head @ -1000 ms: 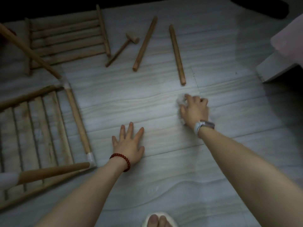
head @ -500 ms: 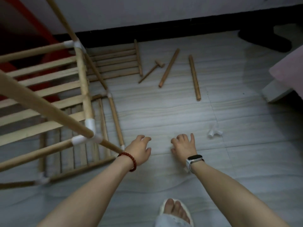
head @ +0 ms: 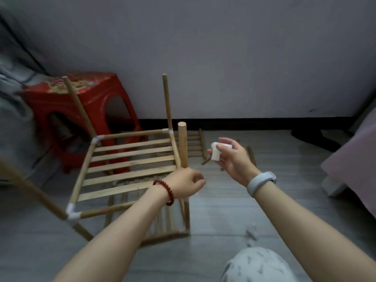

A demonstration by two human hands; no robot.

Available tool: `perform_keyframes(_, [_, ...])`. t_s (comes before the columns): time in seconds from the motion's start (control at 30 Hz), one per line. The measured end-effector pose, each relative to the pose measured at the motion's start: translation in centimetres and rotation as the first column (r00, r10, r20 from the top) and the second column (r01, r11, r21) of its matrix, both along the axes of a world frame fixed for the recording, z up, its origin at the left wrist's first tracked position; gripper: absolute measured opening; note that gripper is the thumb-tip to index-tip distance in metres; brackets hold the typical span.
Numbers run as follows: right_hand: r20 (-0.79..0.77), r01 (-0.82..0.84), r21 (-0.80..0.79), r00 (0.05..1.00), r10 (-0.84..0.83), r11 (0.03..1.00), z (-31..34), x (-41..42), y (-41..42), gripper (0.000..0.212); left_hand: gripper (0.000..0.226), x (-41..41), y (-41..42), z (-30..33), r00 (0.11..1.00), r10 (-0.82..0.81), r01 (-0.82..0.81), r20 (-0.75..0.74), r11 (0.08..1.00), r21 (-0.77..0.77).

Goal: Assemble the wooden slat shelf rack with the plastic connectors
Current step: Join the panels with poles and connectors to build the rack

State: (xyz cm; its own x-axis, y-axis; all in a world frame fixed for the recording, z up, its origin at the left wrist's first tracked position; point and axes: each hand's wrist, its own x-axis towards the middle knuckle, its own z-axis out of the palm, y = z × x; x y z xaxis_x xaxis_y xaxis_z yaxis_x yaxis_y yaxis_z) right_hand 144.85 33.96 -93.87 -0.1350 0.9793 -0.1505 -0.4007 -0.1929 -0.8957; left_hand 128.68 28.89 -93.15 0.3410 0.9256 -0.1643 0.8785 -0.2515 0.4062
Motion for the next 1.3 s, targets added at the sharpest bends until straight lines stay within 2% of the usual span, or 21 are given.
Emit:
perform_keyframes(0.1, [-0.207, 0.053, 0.088, 0.978, -0.033, 0.995, 5.3, -2.9, -1.3, 0.018, 0.032, -2.8, -1.1, 3.1, 0.977, 0.120, -0.151, 0.174, 0.973, 0.174])
perform_keyframes(0.17, [-0.323, 0.056, 0.132, 0.946, -0.010, 0.990, 7.5, -4.5, -2.5, 0.018, 0.029, -4.0, -1.7, 3.7, 0.928, 0.177, -0.263, 0.329, 0.935, 0.239])
perform_keyframes(0.27, [-0.331, 0.051, 0.192, 0.943, 0.016, 0.980, 9.0, -6.2, -3.6, 0.017, 0.027, -4.5, -1.5, 4.2, 0.804, 0.194, -0.365, 0.563, 0.907, 0.208])
perform_keyframes(0.37, [-0.368, 0.103, 0.239, 0.930, -0.008, 0.966, 9.9, -6.7, -4.2, 0.014, 0.033, -4.2, -1.0, 5.2, 0.723, 0.115, -0.315, 0.681, 0.932, 0.177])
perform_keyframes(0.47, [-0.160, 0.063, 0.353, 0.987, -0.006, 0.934, 9.9, -7.2, -3.9, 0.016, 0.034, -3.9, -1.0, 5.4, 0.672, 0.073, -0.292, 0.737, 0.941, 0.173])
perform_keyframes(0.57, [0.054, 0.036, 0.450, 0.996, -0.067, 0.892, 9.6, -7.0, -3.5, 0.017, 0.031, -3.8, -0.8, 5.6, 0.544, 0.087, -0.336, 0.834, 0.934, 0.122])
perform_keyframes(0.63, [0.075, 0.024, 0.470, 0.995, -0.067, 0.882, 9.6, -6.8, -3.4, 0.017, 0.029, -3.7, -0.6, 6.1, 0.483, 0.075, -0.336, 0.872, 0.936, 0.105])
perform_keyframes(0.77, [0.095, -0.029, 0.497, 0.995, -0.022, 0.867, 9.4, -6.6, -3.2, 0.018, 0.033, -3.2, -0.5, 6.4, 0.440, 0.064, -0.347, 0.896, 0.932, 0.104])
perform_keyframes(0.9, [0.159, -0.045, 0.538, 0.986, -0.049, 0.842, 9.5, -6.5, -2.8, 0.019, 0.031, -2.6, -0.1, 6.7, 0.352, 0.089, -0.394, 0.932, 0.917, 0.061])
perform_keyframes(1.03, [0.239, -0.027, 0.573, 0.962, -0.135, 0.819, 9.3, -6.5, -2.8, 0.022, 0.024, -2.3, 0.1, 6.5, 0.359, 0.090, -0.408, 0.929, 0.910, 0.070])
perform_keyframes(1.13, [0.300, -0.031, 0.610, 0.934, -0.195, 0.792, 9.4, -6.6, -3.0, 0.027, 0.015, -2.4, 0.2, 6.2, 0.326, 0.101, -0.404, 0.940, 0.914, 0.042])
perform_keyframes(1.3, [0.378, -0.068, 0.650, 0.893, -0.245, 0.757, 9.5, -6.6, -2.9, 0.021, 0.015, -2.8, 0.4, 6.2, 0.358, 0.129, -0.400, 0.925, 0.916, 0.027])
